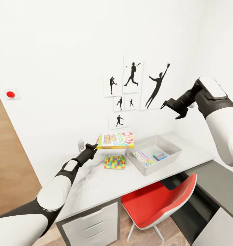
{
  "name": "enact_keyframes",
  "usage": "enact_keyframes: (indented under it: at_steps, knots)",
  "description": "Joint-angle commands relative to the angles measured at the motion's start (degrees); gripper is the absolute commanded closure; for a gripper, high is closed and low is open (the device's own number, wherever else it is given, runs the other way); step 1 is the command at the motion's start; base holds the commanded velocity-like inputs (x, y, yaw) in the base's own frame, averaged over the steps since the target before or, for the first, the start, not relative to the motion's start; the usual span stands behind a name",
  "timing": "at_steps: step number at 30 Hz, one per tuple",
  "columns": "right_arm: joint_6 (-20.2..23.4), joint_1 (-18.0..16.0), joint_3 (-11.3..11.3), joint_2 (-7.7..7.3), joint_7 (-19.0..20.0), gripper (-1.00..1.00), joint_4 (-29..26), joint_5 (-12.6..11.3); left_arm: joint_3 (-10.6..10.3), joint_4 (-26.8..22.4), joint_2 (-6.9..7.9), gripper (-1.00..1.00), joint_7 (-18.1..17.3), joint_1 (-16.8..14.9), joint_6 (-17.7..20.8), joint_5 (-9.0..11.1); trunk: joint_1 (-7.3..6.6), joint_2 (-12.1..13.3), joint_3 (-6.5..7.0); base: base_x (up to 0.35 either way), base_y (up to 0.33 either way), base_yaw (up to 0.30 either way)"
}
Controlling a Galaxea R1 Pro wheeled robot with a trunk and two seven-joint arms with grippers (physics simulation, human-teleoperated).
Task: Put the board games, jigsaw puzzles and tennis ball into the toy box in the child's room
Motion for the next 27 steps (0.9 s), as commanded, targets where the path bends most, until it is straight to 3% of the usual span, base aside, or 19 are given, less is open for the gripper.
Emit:
enact_keyframes:
  at_steps: [1,11,27]
  knots:
    - [0.2,-0.1,0.4,-0.1,-0.4,-1.0,-0.1,-0.5,0.3,-0.1,-0.07,1.0,-0.1,-0.1,0.4,0.2,0.06,-0.1,-0.14,0.172,-0.138,0.004]
    - [0.2,0.0,0.3,-0.17,-0.4,-1.0,-0.1,-0.6,0.2,0.0,-0.07,1.0,-0.1,-0.1,0.5,0.1,0.06,-0.1,-0.14,0.17,-0.152,0.001]
    - [0.3,0.0,0.4,-0.22,-0.4,-1.0,-0.1,-0.6,0.2,0.1,-0.07,1.0,-0.2,-0.1,0.3,0.1,0.06,-0.1,-0.14,-0.012,-0.163,0.0]
